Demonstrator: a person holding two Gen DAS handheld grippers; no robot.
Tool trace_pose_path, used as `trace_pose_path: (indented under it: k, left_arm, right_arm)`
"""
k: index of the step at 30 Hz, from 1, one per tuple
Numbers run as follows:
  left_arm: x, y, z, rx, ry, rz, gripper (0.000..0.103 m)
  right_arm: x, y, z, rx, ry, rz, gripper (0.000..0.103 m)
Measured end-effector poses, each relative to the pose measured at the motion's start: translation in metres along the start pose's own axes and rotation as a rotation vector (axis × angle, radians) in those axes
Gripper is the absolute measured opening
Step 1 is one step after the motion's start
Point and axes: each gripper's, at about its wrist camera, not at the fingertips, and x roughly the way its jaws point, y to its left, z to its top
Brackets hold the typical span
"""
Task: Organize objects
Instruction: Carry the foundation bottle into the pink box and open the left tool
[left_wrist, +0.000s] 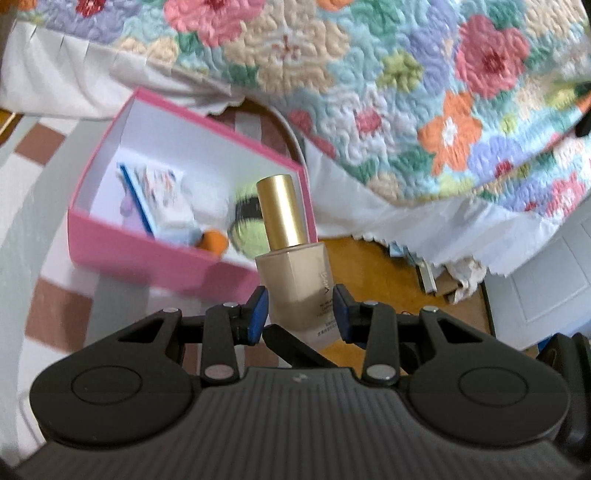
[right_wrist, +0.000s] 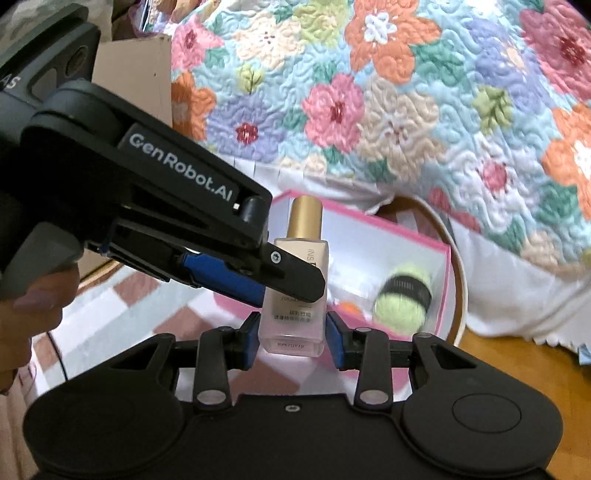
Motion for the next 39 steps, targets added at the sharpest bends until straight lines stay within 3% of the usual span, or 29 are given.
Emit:
trace_pose_path:
  k: [9,14,17,24,27,30,35,39]
  left_arm:
    - [0.051,0.028,0.079,-0.101,0.034,0.081,0.036]
    - [0.096,0.064,0.107,-0.238,0.083,0.098,0.036]
    - [0.114,0.080,0.111,-0.311,0.104,0.100,0.036]
    - [0.144,0.097,0.111,-0.335,0.145,0.113,0.035]
    - [0.158,0.103,0.110,-0.350,0.156,0.093,0.033]
    - [0.172,0.106,0.105,-0.351,0.162,0.074,0.029]
    - [0.174,0.104,0.106,-0.312,0.138,0.070,0.027]
    - [0.163,0.095,0.107,-0.197,0.121,0.099,0.028]
  right_arm:
    - [0.086,-0.051,0.068,-0.002,0.106,0.088,0.041]
    - [0.143,-0.075,0.083,-0.046,0.199,0.140,0.041]
    - [0.166,-0.076,0.080,-0.131,0.200,0.132,0.041]
    - [0.199,-0.089,0.071,-0.143,0.262,0.181,0.041]
    - [0.208,-0.086,0.061,-0.269,0.257,0.156,0.041]
    - [0.220,-0.095,0.055,-0.232,0.291,0.163,0.036]
    - [0.221,-0.099,0.058,-0.242,0.294,0.136,0.036]
    - [0.218,-0.102,0.058,-0.246,0.292,0.060,0.041]
